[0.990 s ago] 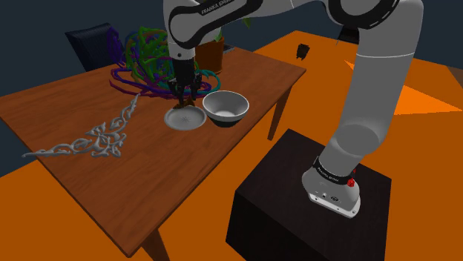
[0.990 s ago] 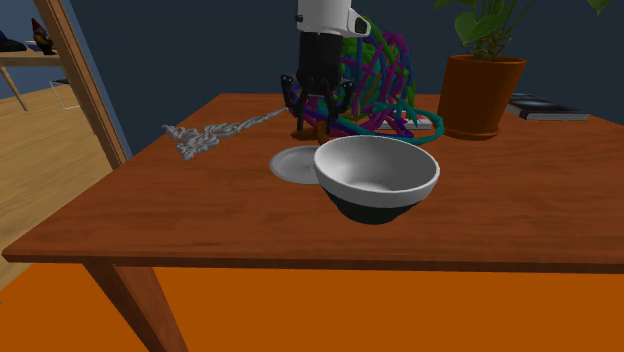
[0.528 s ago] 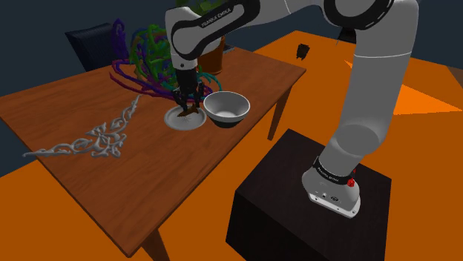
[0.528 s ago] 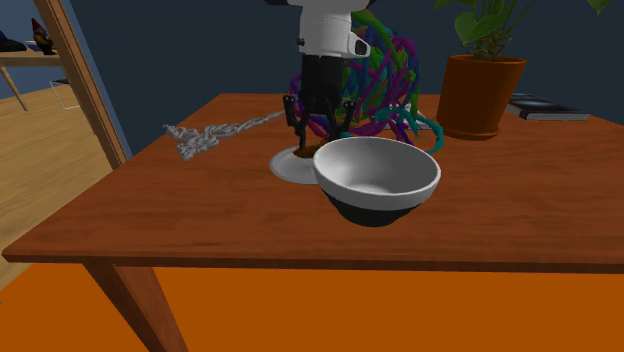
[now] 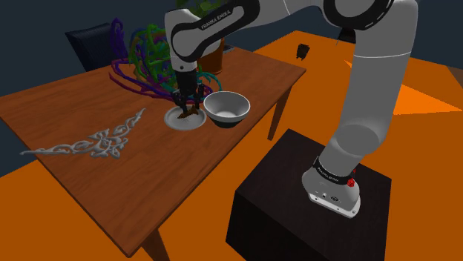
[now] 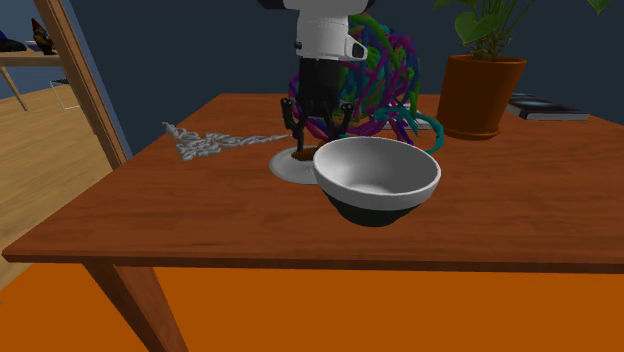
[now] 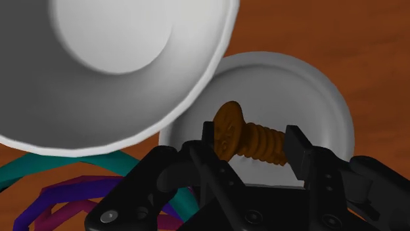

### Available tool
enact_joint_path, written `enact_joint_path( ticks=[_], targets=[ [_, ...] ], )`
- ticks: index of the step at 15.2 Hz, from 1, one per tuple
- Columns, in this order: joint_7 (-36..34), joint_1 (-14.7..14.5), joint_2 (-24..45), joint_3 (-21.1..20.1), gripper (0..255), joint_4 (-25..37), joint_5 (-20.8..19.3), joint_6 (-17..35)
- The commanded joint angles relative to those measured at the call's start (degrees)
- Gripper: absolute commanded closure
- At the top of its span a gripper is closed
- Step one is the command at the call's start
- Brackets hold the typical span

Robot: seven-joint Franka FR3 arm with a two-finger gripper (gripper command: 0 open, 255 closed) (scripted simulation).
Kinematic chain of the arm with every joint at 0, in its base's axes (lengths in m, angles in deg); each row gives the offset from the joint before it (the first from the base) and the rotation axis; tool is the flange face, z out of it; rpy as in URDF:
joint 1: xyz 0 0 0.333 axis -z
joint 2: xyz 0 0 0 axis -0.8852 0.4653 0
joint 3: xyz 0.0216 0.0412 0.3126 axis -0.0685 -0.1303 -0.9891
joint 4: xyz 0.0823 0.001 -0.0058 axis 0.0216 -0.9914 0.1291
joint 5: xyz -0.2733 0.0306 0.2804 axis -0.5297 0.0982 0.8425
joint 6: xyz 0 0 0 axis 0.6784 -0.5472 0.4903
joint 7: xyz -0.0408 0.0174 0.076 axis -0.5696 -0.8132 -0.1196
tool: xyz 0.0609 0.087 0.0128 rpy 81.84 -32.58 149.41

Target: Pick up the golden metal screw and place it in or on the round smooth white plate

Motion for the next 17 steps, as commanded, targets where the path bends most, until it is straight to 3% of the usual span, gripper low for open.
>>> enact_joint_path(
  ticks=[1,2,7,11,17],
  targets=[
    [0.27,0.12,1.48,0.22,255,-0.11,-0.14,4.28],
    [0.52,0.28,1.34,0.28,0,-0.15,-0.09,4.18],
    [0.26,0.15,1.48,0.18,0,-0.11,-0.16,4.28],
    [0.79,0.69,-0.85,-0.12,0,4.29,0.64,-2.37],
    [0.79,0.69,-0.85,-0.12,0,4.29,0.64,-2.37]
  ],
)
